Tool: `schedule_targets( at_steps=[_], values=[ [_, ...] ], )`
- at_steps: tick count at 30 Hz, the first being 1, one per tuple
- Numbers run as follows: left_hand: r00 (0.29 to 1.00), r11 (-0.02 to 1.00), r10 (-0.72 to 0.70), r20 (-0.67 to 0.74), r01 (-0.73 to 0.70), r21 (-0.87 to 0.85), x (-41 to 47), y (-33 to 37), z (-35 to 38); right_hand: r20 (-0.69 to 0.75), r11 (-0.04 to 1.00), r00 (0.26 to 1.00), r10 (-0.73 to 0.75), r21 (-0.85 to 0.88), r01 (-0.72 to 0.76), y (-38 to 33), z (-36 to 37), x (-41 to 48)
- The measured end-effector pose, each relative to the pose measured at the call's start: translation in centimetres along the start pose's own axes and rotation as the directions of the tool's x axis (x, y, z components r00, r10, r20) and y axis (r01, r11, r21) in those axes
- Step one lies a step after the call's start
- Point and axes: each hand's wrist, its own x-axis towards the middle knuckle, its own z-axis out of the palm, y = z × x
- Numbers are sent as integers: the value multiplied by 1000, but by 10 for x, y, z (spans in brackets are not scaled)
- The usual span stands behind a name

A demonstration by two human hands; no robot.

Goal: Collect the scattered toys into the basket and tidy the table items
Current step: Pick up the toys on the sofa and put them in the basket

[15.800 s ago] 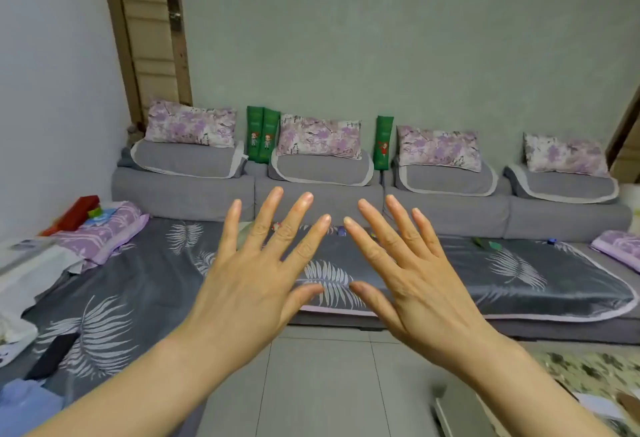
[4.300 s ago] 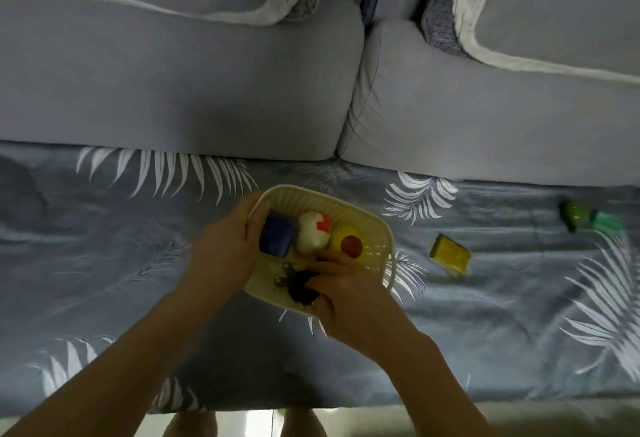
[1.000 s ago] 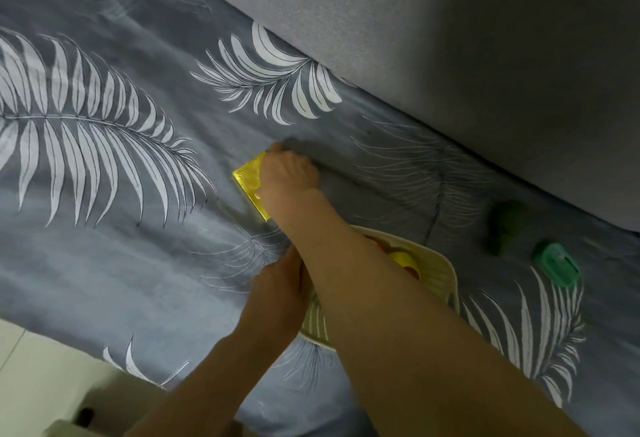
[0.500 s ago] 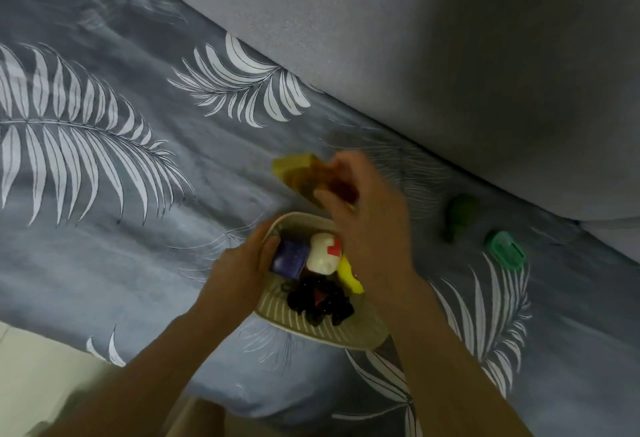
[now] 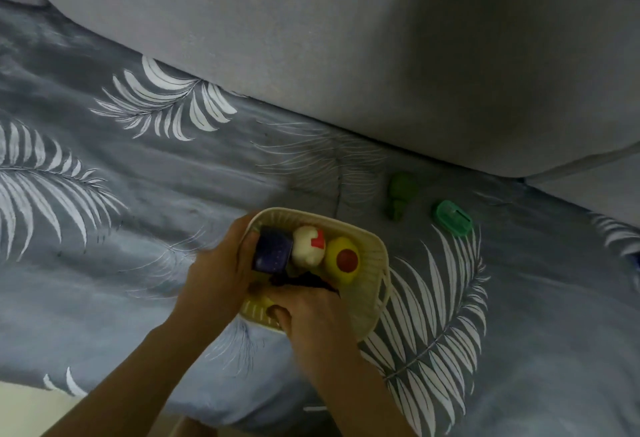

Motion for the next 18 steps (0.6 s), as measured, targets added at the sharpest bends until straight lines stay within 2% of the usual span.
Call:
schedule_targets(
  at_steps=[2,4,5,6,7,9,10,11,12,13,14,17,18],
  values=[
    [1000,1000,3,8,-3,16,-2,5,11,-19,999,999,29,-17,-29,14,0,-3],
    [1000,999,19,13,-19,35,-3,17,24,-99,998,995,-18,56,23,31,-8,-13],
    [999,999,29,14,-29,33,-2,22,28,-159,992,986,-49,103,66,37,-14,-20],
    [999,999,36,19,-36,27,1,29,34,-278,982,958,-70,151,115,46,-25,-28],
    [999,999,37,22,-37,24,5,34,38,-417,973,906,-74,167,157,54,-35,-35],
    [999,999,40,25,-41,30,12,38,39,-698,967,713,-65,133,218,68,-59,-39],
    [999,998,43,30,-44,45,17,42,44,-774,969,632,-32,130,208,85,-73,-38],
    [999,998,40,16,-40,52,20,44,46,-810,977,587,-9,119,179,101,-87,-34],
    [999,997,42,6,-42,58,24,48,48,-821,985,571,15,111,134,118,-100,-26],
    [999,996,47,1,-47,72,28,50,50,-807,992,590,30,95,81,133,-112,-16],
    [999,995,42,6,-42,89,32,52,52,-767,997,642,17,65,52,148,-120,-3],
    [1000,994,-8,18,6,111,41,50,59,-518,999,854,-42,-4,46,171,-134,28],
    [1000,994,-24,15,22,105,44,50,59,-430,999,901,-45,-26,37,175,-137,36]
  ],
)
